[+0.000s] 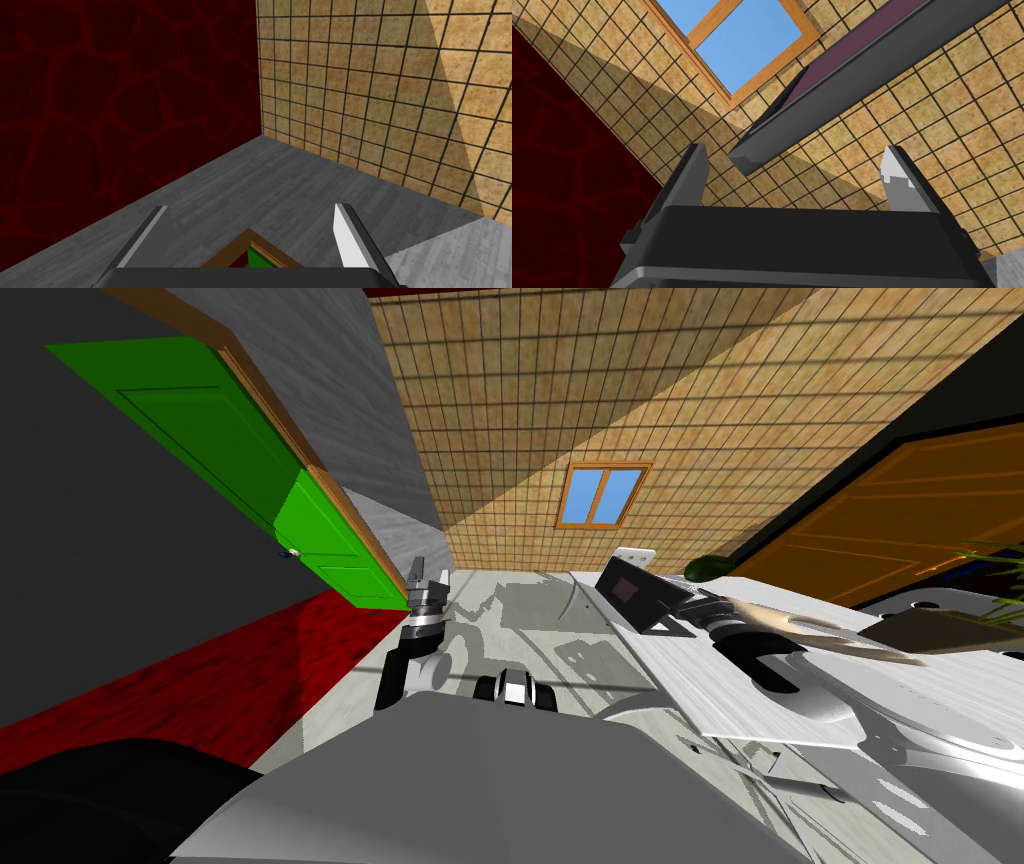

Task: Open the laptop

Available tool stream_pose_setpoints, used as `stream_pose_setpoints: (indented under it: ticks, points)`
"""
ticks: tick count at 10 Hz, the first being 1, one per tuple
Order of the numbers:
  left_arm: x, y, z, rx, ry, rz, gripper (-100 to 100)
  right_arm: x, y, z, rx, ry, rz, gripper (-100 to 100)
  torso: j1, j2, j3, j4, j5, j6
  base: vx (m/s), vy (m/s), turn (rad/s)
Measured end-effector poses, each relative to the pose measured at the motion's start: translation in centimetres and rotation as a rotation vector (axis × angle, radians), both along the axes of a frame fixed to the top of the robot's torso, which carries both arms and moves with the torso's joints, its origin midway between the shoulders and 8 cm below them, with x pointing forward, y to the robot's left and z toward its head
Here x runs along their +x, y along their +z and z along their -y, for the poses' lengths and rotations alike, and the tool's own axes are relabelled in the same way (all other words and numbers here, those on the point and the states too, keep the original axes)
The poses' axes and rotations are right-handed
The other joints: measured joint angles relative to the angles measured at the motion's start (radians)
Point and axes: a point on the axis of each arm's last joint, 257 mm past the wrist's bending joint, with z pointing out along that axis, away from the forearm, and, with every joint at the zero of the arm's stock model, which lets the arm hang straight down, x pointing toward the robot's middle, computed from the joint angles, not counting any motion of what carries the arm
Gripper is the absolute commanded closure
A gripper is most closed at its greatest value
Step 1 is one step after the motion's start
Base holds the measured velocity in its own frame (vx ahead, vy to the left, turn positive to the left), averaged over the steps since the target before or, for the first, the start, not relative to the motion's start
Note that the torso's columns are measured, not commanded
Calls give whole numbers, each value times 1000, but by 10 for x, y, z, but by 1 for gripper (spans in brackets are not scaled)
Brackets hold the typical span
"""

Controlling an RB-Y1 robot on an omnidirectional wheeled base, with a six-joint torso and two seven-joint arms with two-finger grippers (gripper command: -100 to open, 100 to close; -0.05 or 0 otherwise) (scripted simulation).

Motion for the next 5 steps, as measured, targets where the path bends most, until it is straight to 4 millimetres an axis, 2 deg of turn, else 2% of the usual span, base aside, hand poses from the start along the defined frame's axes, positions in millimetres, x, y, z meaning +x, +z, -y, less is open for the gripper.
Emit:
stream_pose_setpoints:
  ticks: [1,3,5]
  points:
    - [0,0,0,0,0,0,0,0,0,0,0,0,0,100,-1,1,1,1,-1,0,12,1,-3]
    - [0,0,0,0,0,0,0,1,11,6,8,-7,15,100,1,-4,-1,-5,-6,-2,-6,-47,44]
    - [0,0,0,0,0,0,0,2,6,9,80,1,5,100,-5,-9,-5,-6,-7,1,-21,-45,44]
